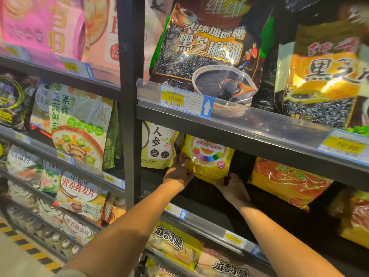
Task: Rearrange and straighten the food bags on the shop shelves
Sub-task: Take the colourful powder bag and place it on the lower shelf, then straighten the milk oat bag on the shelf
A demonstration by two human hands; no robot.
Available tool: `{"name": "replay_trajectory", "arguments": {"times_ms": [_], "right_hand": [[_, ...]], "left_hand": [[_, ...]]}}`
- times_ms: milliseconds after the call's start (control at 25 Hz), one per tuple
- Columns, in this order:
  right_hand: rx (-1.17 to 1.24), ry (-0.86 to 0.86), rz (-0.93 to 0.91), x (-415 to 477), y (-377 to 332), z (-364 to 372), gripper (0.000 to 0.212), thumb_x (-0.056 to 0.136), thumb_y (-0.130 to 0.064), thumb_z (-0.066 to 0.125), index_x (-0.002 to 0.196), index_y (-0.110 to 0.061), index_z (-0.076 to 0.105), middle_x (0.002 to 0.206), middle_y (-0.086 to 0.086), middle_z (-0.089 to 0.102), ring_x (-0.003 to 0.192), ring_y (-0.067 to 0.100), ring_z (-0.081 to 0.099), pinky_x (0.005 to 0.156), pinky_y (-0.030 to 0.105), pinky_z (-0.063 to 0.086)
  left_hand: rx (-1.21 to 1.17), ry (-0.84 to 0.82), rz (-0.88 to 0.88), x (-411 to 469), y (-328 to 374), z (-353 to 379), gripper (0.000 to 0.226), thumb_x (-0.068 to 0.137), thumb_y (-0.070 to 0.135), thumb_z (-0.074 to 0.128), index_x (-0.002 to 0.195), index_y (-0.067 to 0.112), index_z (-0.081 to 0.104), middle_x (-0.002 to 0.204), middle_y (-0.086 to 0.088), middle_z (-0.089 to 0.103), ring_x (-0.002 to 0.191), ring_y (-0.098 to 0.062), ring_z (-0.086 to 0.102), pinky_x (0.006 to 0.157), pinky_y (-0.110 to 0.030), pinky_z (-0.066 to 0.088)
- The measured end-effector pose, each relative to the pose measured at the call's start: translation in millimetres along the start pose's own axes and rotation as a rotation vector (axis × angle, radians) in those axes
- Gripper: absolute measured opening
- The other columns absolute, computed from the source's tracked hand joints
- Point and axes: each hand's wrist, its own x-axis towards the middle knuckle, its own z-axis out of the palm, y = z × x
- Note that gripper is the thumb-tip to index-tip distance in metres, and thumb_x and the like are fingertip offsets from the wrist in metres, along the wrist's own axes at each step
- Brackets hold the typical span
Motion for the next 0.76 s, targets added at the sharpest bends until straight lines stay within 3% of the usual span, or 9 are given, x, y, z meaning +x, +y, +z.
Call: {"name": "replay_trajectory", "arguments": {"times_ms": [120, 400, 480, 560, 760], "right_hand": [[-0.106, 0.009, 0.000, -24.0, -0.8, -9.6, 0.079, 0.090, -0.065, 0.062, 0.151, -0.019, 0.042, 0.155, 0.010, 0.045, 0.142, 0.035, 0.043, 0.110, 0.048, 0.044], [-0.420, 0.155, -0.211, -118.0, -17.4, -24.9, 0.070, 0.094, -0.064, 0.054, 0.151, -0.025, 0.044, 0.159, 0.004, 0.042, 0.144, 0.033, 0.040, 0.113, 0.050, 0.041], [-0.508, 0.232, -0.281, -146.4, -23.1, -26.6, 0.067, 0.094, -0.064, 0.052, 0.144, -0.021, 0.052, 0.146, 0.008, 0.056, 0.133, 0.033, 0.052, 0.104, 0.048, 0.047], [-0.551, 0.307, -0.370, -170.8, -26.9, -25.5, 0.068, 0.092, -0.063, 0.055, 0.143, -0.018, 0.053, 0.141, 0.009, 0.058, 0.131, 0.032, 0.053, 0.104, 0.045, 0.047], [-0.537, 0.323, -0.518, -236.2, -44.6, -9.8, 0.082, 0.087, -0.062, 0.062, 0.156, -0.023, 0.042, 0.162, 0.009, 0.039, 0.150, 0.030, 0.037, 0.119, 0.049, 0.038]], "left_hand": [[0.106, -0.017, -0.025, -22.4, 0.4, -6.8, 0.089, 0.096, 0.044, 0.063, 0.164, 0.024, 0.008, 0.171, -0.006, 0.010, 0.148, -0.034, 0.035, 0.113, -0.043, 0.042], [0.385, 0.228, 0.233, -113.9, 1.6, -26.3, 0.067, 0.094, 0.053, 0.061, 0.149, 0.020, 0.041, 0.152, -0.008, 0.045, 0.143, -0.031, 0.038, 0.112, -0.044, 0.042], [0.408, 0.279, 0.300, -140.0, -3.4, -30.5, 0.070, 0.094, 0.053, 0.061, 0.153, 0.023, 0.037, 0.157, -0.006, 0.040, 0.150, -0.029, 0.030, 0.119, -0.043, 0.036], [0.423, 0.297, 0.343, -165.3, -13.4, -33.8, 0.076, 0.096, 0.052, 0.060, 0.160, 0.026, 0.028, 0.167, -0.004, 0.027, 0.157, -0.027, 0.017, 0.125, -0.045, 0.026], [0.455, 0.335, 0.332, -239.0, -43.6, -56.0, 0.078, 0.097, 0.054, 0.058, 0.161, 0.031, 0.021, 0.172, -0.003, 0.013, 0.160, -0.028, 0.004, 0.128, -0.051, 0.016]]}}
